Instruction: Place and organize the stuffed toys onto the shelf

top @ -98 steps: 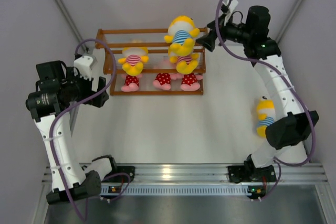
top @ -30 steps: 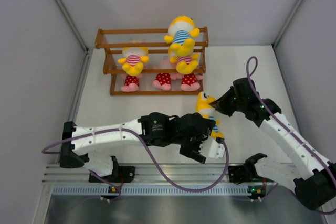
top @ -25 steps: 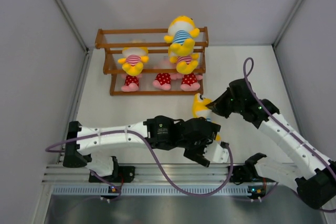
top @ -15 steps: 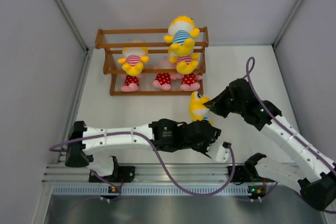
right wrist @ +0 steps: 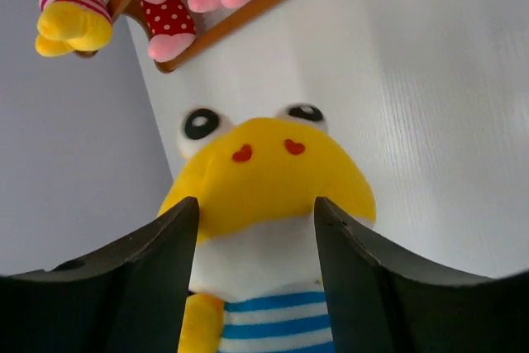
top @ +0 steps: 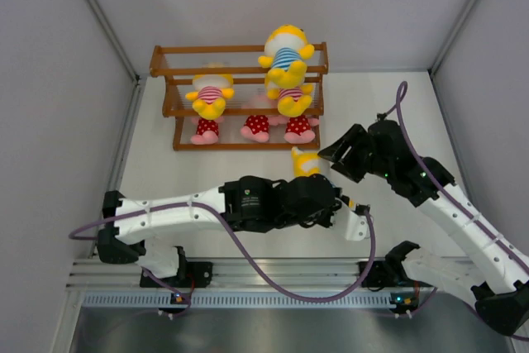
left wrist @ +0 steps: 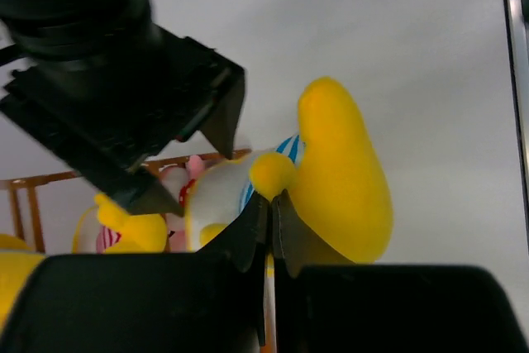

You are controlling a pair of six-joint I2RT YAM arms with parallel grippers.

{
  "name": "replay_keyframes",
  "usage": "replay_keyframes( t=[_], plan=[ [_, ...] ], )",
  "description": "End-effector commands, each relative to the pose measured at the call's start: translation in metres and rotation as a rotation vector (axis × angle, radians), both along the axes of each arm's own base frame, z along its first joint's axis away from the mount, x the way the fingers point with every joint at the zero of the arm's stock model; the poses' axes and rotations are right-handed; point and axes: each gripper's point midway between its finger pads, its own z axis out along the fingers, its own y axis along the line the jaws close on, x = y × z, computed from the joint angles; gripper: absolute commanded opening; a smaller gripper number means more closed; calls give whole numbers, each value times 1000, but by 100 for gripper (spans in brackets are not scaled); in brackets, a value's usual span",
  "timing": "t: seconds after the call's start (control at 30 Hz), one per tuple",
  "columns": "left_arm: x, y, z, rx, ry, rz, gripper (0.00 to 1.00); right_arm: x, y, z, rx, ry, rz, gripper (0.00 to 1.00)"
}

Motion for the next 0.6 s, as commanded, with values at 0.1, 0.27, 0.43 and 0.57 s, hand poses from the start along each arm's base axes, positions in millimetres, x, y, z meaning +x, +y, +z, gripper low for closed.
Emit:
replay_keyframes(
  t=[0.1,0.27,0.43,0.57],
  plan=[
    [6,48,147,-329,35,97,0,-9,-17,28,-170,-137,107,79],
    [32,102,204,-441,-42,183,0,-18,-7,44,-168,-242,247,78],
    [54,156,252,-547,-139,290,0,-30,15,112,-140,-552,485,75],
    [60,184,277,-614,-175,343,0,-29,18,186,-235,-895,590,74]
  ],
)
